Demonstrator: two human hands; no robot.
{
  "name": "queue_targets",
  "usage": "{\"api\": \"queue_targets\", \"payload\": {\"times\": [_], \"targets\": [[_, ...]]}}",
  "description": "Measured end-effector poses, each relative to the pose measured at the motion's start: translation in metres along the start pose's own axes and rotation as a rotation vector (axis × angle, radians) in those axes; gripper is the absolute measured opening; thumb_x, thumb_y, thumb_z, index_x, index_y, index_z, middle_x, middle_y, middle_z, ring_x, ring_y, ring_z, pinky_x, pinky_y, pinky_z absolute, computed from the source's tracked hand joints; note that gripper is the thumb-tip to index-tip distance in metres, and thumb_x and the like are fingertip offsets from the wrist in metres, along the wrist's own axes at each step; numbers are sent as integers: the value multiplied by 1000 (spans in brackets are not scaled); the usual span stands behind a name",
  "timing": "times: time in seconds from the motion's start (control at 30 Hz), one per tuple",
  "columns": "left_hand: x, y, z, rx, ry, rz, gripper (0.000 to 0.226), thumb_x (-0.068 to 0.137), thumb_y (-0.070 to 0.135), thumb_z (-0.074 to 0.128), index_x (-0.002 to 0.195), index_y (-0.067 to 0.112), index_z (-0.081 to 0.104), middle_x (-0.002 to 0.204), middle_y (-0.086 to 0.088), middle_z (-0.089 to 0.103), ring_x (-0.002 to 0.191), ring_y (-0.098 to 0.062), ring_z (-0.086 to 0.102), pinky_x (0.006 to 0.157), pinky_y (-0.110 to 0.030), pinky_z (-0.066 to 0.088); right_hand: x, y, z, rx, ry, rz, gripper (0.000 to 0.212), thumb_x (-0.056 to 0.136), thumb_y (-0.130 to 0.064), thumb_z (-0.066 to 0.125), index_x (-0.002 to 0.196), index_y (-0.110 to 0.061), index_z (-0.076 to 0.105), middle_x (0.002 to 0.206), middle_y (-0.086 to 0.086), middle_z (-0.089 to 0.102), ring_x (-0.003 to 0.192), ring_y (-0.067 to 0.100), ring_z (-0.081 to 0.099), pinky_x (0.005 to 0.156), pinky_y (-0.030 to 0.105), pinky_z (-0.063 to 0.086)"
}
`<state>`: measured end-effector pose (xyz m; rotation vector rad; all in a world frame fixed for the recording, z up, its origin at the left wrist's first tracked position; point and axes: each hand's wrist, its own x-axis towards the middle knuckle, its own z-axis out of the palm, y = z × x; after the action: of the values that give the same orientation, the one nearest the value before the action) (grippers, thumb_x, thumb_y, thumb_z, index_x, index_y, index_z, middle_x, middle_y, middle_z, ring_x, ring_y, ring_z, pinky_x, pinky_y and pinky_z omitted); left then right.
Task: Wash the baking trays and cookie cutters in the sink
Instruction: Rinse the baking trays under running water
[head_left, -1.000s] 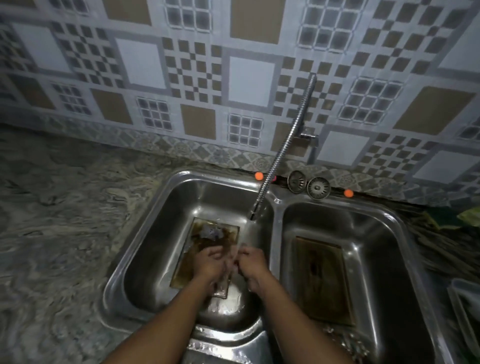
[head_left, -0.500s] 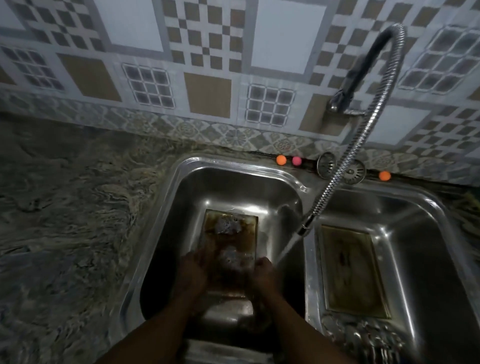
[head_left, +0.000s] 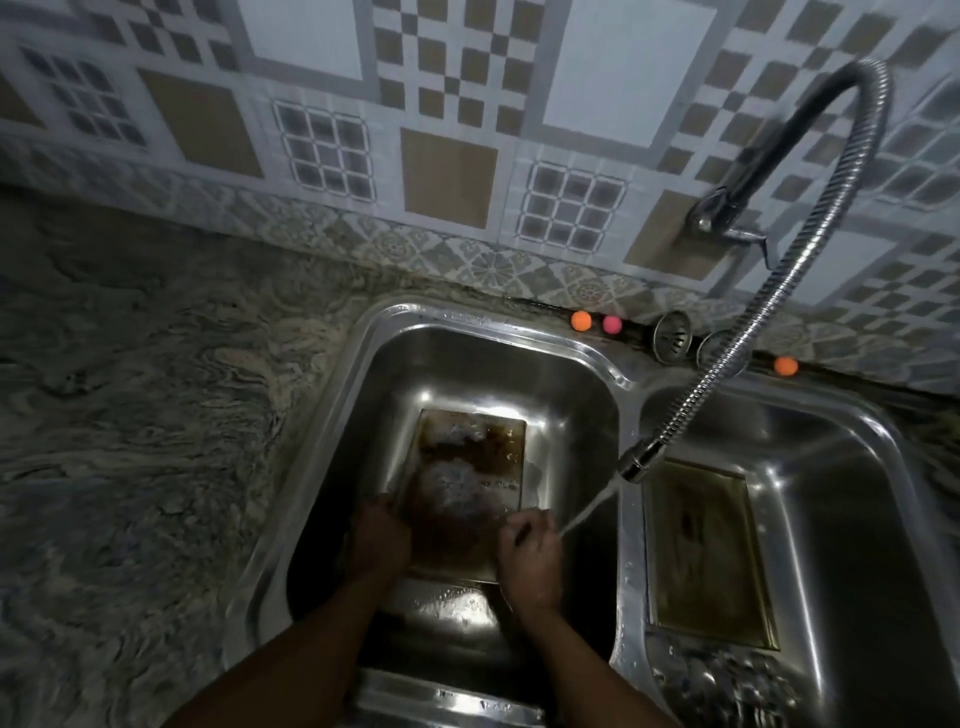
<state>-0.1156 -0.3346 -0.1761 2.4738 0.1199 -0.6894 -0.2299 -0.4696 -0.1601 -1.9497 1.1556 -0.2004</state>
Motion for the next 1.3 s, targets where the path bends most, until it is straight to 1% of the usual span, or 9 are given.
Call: {"api": "queue_targets", "payload": {"times": [0.07,0.33,0.47,0.6,0.73,0.9,1.0,1.17,1.3], "targets": [[-4,6,-4,24,25,-13,29,95,8,50,120,5,64,116,-20,67,108,-35,64,85,-40,52,0,-2,-5,46,10,38,15,86,-8,58,80,-22,60,83,-6,57,73,6,54,66,11,41],[-18,22,-26,-64,-35,-7,25,91,0,53,107,2,72,98,-19,71,97,-35,66,79,-35,50,6,-29,-37,419,-192,291,29,82,-22,76,107,-16,62,93,2,69,88,17,67,77,31,56],[-34,22,-19,-268,-146,-19,11,90,-1,59,91,2,69,78,-6,61,83,-25,60,68,-28,44,-2,-54,-64,532,-149,127,11,87,-9,69,92,-19,66,78,-5,69,76,10,65,62,11,48],[-35,28,0,-459,-256,98,33,83,-12,60,111,6,64,87,-8,69,83,-26,68,69,-25,50,-13,-66,-72,514,-73,-74,36,86,-7,70,121,-12,64,79,-1,68,64,0,60,64,11,48],[-68,59,-6,-545,-418,154,36,93,-4,57,124,14,59,106,-9,67,83,-9,63,55,-11,47,-34,-70,-82,454,-12,-185,46,87,-14,69,131,-19,58,110,1,69,89,0,66,80,18,54],[-90,73,2,-546,-507,132,36,92,16,66,127,17,59,119,-8,66,99,-20,65,82,-29,55,-41,-51,-119,324,46,-259,51,95,-7,56,143,-19,45,137,-11,50,112,-19,48,91,1,36],[-96,74,-5,-476,-519,178,45,83,25,77,124,25,59,115,-2,67,98,-18,67,82,-32,56,-32,-37,-143,273,-36,-142,41,98,-10,50,129,-38,55,134,7,60,110,10,57,100,28,47],[-104,73,-21,-563,-604,95,57,73,15,85,124,20,60,113,-11,67,91,-27,72,73,-43,62,-24,-29,-162,369,-116,70,32,100,-9,46,119,-23,66,124,7,65,106,17,65,92,34,55],[-118,74,-35,-548,-701,83,48,83,8,75,126,13,56,99,-5,64,65,-10,71,53,-22,55,-30,-41,-167,387,-143,118,25,97,-19,50,114,-18,70,116,5,70,104,20,66,100,42,50]]}}
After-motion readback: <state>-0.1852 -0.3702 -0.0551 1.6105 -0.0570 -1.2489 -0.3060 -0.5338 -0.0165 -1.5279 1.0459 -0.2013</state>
